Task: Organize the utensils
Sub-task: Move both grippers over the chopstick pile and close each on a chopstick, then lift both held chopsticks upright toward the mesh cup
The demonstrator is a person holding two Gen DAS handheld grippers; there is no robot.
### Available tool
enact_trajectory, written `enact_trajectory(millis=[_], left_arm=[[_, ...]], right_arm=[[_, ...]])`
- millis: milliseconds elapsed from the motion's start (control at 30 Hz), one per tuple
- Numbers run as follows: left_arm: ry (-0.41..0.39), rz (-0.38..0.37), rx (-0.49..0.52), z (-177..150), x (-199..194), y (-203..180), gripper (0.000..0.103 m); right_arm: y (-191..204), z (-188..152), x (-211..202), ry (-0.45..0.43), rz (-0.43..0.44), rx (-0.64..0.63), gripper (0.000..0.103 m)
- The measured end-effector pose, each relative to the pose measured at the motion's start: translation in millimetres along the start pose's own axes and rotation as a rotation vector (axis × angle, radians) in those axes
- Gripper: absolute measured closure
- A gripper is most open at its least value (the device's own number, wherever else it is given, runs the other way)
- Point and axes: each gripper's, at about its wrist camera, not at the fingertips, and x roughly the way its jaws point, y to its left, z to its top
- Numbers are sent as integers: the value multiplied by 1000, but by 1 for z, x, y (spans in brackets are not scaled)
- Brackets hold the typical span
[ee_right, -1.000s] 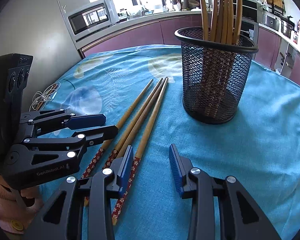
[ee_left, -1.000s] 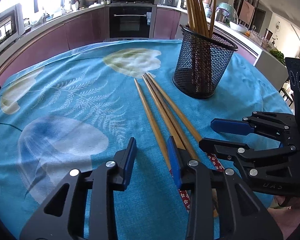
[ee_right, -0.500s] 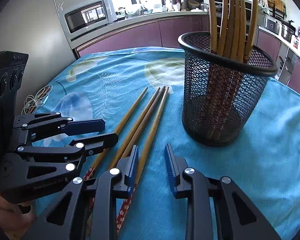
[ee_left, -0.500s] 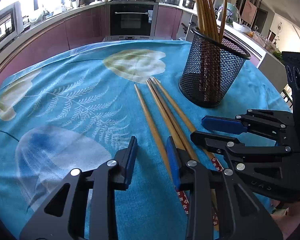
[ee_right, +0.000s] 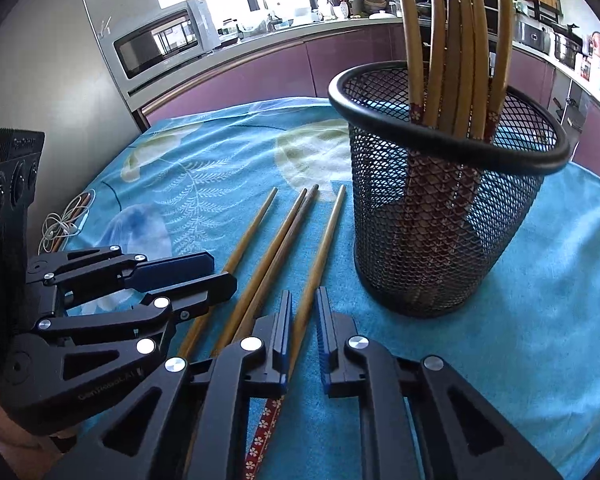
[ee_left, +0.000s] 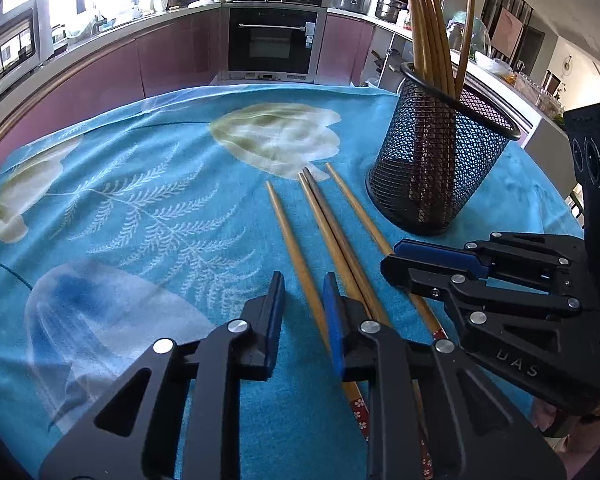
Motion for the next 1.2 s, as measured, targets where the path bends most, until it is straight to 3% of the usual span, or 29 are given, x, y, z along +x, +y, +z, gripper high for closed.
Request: enact_trajectory(millis=[400,700,900,1000,1200], left_arm=[[-7,-26,-66,-5,-5,5,95],[-6,-66,-37,-14,-15,-1,95],[11,-72,-30,-16,-12,1,94],[15,-81,-8,-15,-12,-1,86],[21,-70,12,-12,-8,-4,86]], right_arm=[[-8,-6,-10,-14,54,55,97],[-6,-10,-16,-7,74,35,97],[-4,-10,-11,18,69,29,95],[-3,-9,-9,23,61,15,95],[-2,-7,-7,19,56,11,96]])
